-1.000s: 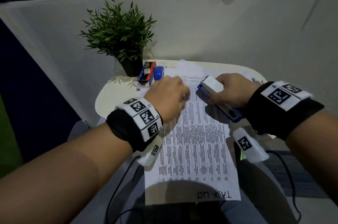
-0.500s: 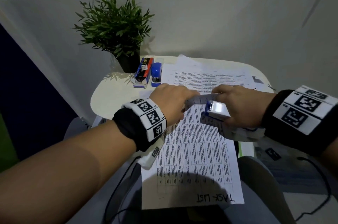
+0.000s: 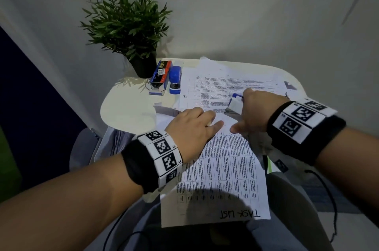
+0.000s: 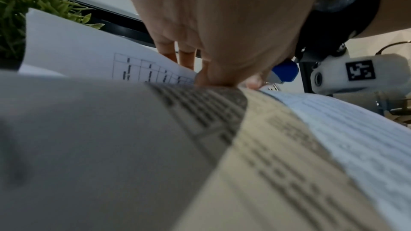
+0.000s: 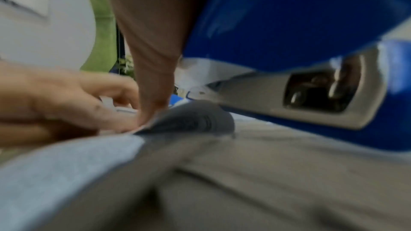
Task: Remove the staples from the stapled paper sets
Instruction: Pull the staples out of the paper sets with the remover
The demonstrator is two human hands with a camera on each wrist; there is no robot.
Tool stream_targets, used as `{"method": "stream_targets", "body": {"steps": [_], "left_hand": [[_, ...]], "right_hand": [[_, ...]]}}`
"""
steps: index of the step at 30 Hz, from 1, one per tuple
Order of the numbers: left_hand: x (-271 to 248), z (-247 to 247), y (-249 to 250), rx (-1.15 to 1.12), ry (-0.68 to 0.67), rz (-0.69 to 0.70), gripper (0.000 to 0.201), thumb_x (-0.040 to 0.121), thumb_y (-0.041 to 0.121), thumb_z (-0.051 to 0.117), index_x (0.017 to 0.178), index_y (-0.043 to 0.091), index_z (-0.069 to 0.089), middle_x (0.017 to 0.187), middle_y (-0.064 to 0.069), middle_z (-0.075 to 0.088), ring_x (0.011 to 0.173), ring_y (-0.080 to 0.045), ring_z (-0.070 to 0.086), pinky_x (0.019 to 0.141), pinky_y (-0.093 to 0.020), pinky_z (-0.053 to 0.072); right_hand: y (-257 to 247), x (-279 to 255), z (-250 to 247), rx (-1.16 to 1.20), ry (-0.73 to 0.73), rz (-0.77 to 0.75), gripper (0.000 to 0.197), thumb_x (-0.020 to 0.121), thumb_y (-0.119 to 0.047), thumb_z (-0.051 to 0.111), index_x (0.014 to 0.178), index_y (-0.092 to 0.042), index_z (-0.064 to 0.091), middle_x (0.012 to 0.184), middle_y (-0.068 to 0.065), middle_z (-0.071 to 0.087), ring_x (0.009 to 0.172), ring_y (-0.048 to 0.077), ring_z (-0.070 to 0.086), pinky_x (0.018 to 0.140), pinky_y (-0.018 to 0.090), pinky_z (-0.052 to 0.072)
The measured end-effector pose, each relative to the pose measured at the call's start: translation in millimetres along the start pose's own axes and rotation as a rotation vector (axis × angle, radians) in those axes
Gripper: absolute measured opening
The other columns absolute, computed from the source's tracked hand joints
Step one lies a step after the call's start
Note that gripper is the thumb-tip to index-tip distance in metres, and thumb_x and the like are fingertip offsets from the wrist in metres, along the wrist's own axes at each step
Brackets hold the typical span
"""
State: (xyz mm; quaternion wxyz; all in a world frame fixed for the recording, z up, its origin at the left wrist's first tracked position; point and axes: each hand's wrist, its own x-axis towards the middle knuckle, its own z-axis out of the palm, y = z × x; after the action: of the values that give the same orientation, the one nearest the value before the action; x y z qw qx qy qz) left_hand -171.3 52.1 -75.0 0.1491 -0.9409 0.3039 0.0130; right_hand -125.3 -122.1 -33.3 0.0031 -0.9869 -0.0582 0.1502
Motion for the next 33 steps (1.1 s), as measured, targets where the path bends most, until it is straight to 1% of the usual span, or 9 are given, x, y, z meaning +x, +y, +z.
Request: {"method": "stream_targets", "body": {"steps": [4, 8, 12, 17, 20, 22, 24, 30, 33], "left_hand": [[-7, 7, -2, -0.042, 0.056, 0.016, 0.068, 0.087, 0.009, 0.022, 0.149, 0.034, 0.010, 0.145, -0.006, 0.026, 0.132, -0.028, 0.025, 0.107, -0.038, 0.024], [-4, 7, 5, 0.022, 0.030, -0.020, 0.072, 0.092, 0.014, 0.042, 0.148, 0.039, 0.004, 0.140, -0.003, 0.025, 0.127, -0.027, 0.026, 0.105, -0.038, 0.023], [-2, 8, 8, 0.023, 0.034, -0.031, 0.069, 0.094, 0.018, 0.041, 0.148, 0.037, 0.003, 0.134, -0.003, 0.027, 0.121, -0.026, 0.029, 0.102, -0.036, 0.025], [-10, 3, 2, 0.039, 0.017, -0.126, 0.065, 0.093, 0.018, 0.039, 0.149, 0.026, 0.008, 0.136, -0.002, 0.025, 0.123, -0.025, 0.026, 0.104, -0.035, 0.021], [-21, 6, -6, 0.017, 0.064, -0.216, 0.062, 0.088, 0.018, 0.039, 0.147, 0.021, 0.021, 0.131, -0.002, 0.032, 0.120, -0.025, 0.031, 0.102, -0.037, 0.023], [-28, 13, -13, 0.017, 0.185, -0.256, 0.056, 0.080, 0.020, 0.039, 0.136, 0.018, 0.047, 0.117, -0.002, 0.049, 0.105, -0.025, 0.046, 0.093, -0.038, 0.030], [-33, 25, -20, 0.002, 0.285, -0.276, 0.053, 0.076, 0.026, 0.039, 0.124, 0.017, 0.059, 0.105, -0.003, 0.057, 0.093, -0.026, 0.052, 0.085, -0.038, 0.033], [-38, 22, -21, 0.009, 0.298, -0.416, 0.055, 0.076, 0.039, 0.036, 0.115, 0.013, 0.065, 0.102, -0.004, 0.058, 0.092, -0.026, 0.053, 0.085, -0.038, 0.029], [-40, 13, -25, 0.004, 0.220, -0.539, 0.060, 0.073, 0.053, 0.039, 0.115, 0.019, 0.064, 0.112, 0.001, 0.056, 0.105, -0.024, 0.049, 0.092, -0.039, 0.022]], "right_hand": [[-1, 4, 2, -0.030, -0.026, 0.046, 0.082, 0.060, -0.066, 0.076, 0.112, -0.012, 0.040, 0.110, 0.004, 0.061, 0.100, 0.027, 0.058, 0.077, 0.035, 0.041], [-5, -1, -3, -0.107, -0.055, 0.014, 0.078, 0.069, -0.064, 0.071, 0.119, -0.012, 0.043, 0.118, 0.006, 0.057, 0.106, 0.028, 0.057, 0.084, 0.037, 0.044], [-8, -11, -7, -0.155, -0.077, 0.001, 0.071, 0.077, -0.062, 0.065, 0.124, -0.012, 0.043, 0.123, 0.009, 0.053, 0.112, 0.029, 0.054, 0.094, 0.041, 0.044], [-3, -3, -1, -0.057, -0.053, 0.051, 0.083, 0.066, -0.066, 0.071, 0.117, -0.009, 0.041, 0.107, 0.005, 0.058, 0.105, 0.028, 0.057, 0.086, 0.039, 0.041], [-1, 1, 1, -0.062, -0.047, 0.040, 0.086, 0.065, -0.068, 0.070, 0.117, -0.007, 0.041, 0.106, 0.006, 0.060, 0.100, 0.027, 0.058, 0.079, 0.037, 0.039], [0, 2, 2, -0.065, -0.044, 0.032, 0.085, 0.064, -0.069, 0.070, 0.115, -0.007, 0.041, 0.102, 0.006, 0.059, 0.095, 0.026, 0.057, 0.076, 0.036, 0.038], [0, 3, 1, -0.065, -0.049, 0.032, 0.086, 0.064, -0.069, 0.070, 0.114, -0.006, 0.041, 0.096, 0.005, 0.056, 0.093, 0.026, 0.056, 0.075, 0.035, 0.039], [0, 4, 2, -0.053, -0.046, 0.027, 0.086, 0.065, -0.068, 0.070, 0.116, -0.006, 0.041, 0.098, 0.005, 0.057, 0.095, 0.027, 0.056, 0.079, 0.036, 0.041], [1, 5, 3, -0.049, -0.050, 0.022, 0.085, 0.064, -0.068, 0.070, 0.113, -0.005, 0.040, 0.096, 0.005, 0.055, 0.094, 0.026, 0.056, 0.076, 0.035, 0.040]]}}
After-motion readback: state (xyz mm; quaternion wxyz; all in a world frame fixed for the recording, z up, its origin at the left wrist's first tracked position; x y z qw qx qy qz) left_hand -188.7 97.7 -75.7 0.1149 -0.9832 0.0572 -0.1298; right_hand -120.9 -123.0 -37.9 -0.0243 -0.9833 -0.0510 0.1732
